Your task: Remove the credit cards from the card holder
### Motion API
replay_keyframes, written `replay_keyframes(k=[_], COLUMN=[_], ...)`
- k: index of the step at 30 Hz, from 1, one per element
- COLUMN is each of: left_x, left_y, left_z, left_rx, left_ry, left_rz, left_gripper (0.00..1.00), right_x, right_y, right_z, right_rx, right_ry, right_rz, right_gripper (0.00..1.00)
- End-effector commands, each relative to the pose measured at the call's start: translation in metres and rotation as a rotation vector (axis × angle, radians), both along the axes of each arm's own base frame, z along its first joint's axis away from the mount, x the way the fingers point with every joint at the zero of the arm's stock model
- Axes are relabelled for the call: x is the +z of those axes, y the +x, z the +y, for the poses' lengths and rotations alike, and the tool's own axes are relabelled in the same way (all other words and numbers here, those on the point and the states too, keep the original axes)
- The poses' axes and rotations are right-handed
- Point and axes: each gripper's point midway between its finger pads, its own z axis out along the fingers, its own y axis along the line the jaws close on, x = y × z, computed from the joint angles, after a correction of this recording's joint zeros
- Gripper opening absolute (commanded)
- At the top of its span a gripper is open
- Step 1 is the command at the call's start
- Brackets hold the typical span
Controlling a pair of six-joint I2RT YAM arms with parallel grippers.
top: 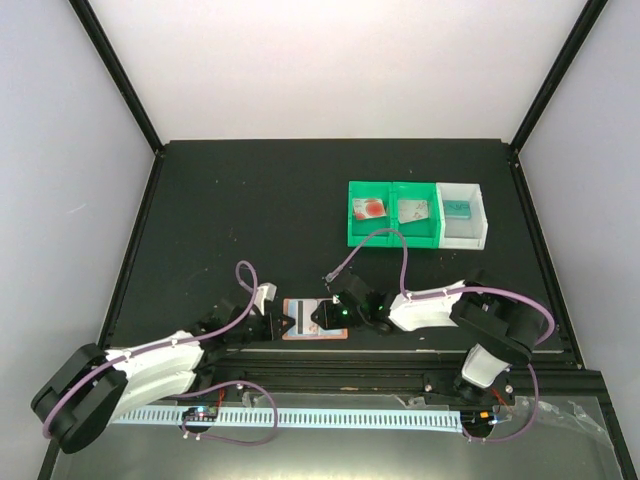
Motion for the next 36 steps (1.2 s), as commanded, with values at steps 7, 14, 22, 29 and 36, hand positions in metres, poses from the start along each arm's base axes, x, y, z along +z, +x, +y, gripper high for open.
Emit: replay_keyframes(k=[7, 14, 22, 29, 36], left_x=[-0.006, -0.002, -0.007, -0.010, -0.014], left_y=[-0.001, -0.006, -0.005, -0.007, -0.009], left_z=[0.000, -0.005, -0.001, 0.000, 0.000], left_rx=[-0.007, -0.049, -0.042, -0.052, -0.048], left_ry=[0.032, 0.006, 0.045, 0.058, 0.059], left_rz=[0.016, 0.001, -0.004, 0.016, 0.038], left_gripper=[0.03, 0.04, 0.05, 0.07, 0.07], right_x=[0.003, 0.008, 0.015, 0.011, 0.021], right_y=[0.001, 0.001, 0.002, -0.001, 0.008], right_z=[0.004, 0.003, 0.003, 0.001, 0.000], right_rx=[-0.025, -0.035, -0.043, -0.026, -0.028], right_ry=[0.048, 0.067, 0.086, 0.123, 0.170], right_rz=[-0.002, 0.000, -0.013, 0.007, -0.005], right_gripper=[0.15, 0.03, 0.02, 0.10, 0.01])
